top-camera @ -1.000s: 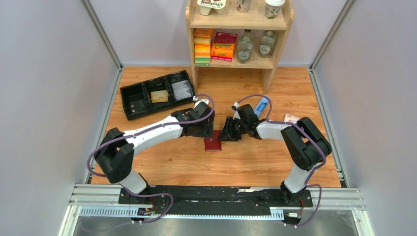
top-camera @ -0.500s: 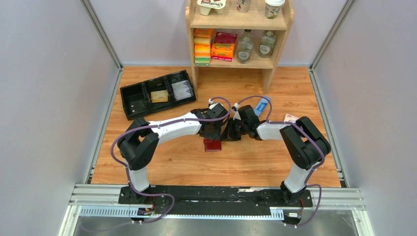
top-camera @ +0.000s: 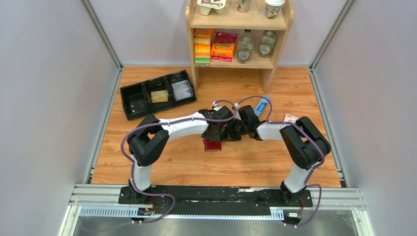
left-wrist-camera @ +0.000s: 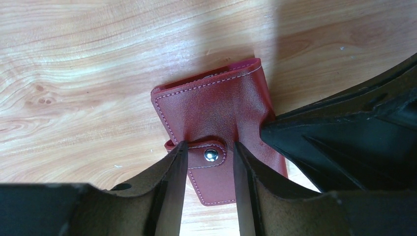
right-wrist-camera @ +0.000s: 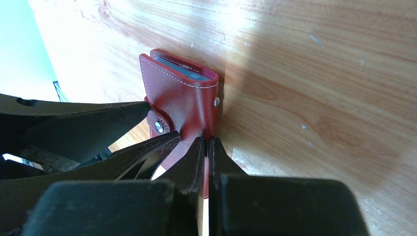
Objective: Take the credit cards out of the card holder
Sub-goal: Open the card holder at the center of the board.
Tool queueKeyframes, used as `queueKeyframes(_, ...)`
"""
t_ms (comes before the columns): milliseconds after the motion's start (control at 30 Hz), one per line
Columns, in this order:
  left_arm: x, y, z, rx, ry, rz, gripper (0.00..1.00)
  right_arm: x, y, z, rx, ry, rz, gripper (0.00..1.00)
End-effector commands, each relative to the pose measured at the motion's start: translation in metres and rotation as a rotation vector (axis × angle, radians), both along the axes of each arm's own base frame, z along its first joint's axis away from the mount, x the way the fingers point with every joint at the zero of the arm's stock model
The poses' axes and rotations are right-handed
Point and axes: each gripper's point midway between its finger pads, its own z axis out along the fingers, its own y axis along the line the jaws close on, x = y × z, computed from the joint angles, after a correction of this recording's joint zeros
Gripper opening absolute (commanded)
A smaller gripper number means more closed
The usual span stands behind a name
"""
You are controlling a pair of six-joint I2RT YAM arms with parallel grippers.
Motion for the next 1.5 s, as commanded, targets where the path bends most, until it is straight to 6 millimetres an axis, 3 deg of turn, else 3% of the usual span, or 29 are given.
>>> queueKeyframes(0, -0.012, 0.001, -0.014, 0.05, 0.05, -0.032, 0.44, 0.0, -0.003, -0.009, -0.021, 0.007, -0.009, 0.0)
queueKeyframes(167, -0.013, 0.007, -0.007, 0.058, 0.027, -0.019, 0.26, 0.0, -0.004, -0.009, -0.026, 0.007, -0.012, 0.0)
queueKeyframes(300, -0.005, 0.014, 0.01, 0.051, -0.045, 0.002, 0.0, 0.0, -0.005, -0.01, -0.033, 0.007, -0.012, 0.0)
queueKeyframes(533, 0.004, 0.025, 0.04, -0.006, -0.152, 0.043, 0.0, 0.002, -0.008, -0.012, -0.058, -0.003, -0.016, 0.0)
queueKeyframes(800, 0.0, 0.051, 0.032, -0.042, -0.149, 0.121, 0.0, 0.001, -0.009, -0.013, -0.066, -0.003, -0.017, 0.0)
queueKeyframes(967, 0.002, 0.052, 0.043, -0.085, -0.18, 0.133, 0.0, 0.002, -0.009, -0.013, -0.067, -0.005, -0.015, 0.0)
queueKeyframes(1133, 0.0, 0.064, 0.033, -0.089, -0.177, 0.191, 0.0, 0.003, -0.01, -0.012, -0.073, -0.013, -0.01, 0.01)
queueKeyframes(1167, -0.002, 0.068, 0.03, -0.095, -0.171, 0.211, 0.03, 0.004, -0.01, -0.011, -0.074, -0.019, -0.01, 0.01)
queueKeyframes(1333, -0.002, 0.067, 0.033, -0.164, -0.184, 0.252, 0.35, 0.004, -0.01, -0.012, -0.079, -0.02, -0.005, 0.04)
queueKeyframes(1467, 0.0, 0.062, 0.049, -0.23, -0.215, 0.261, 0.56, 0.004, -0.01, -0.012, -0.08, -0.02, -0.004, 0.04)
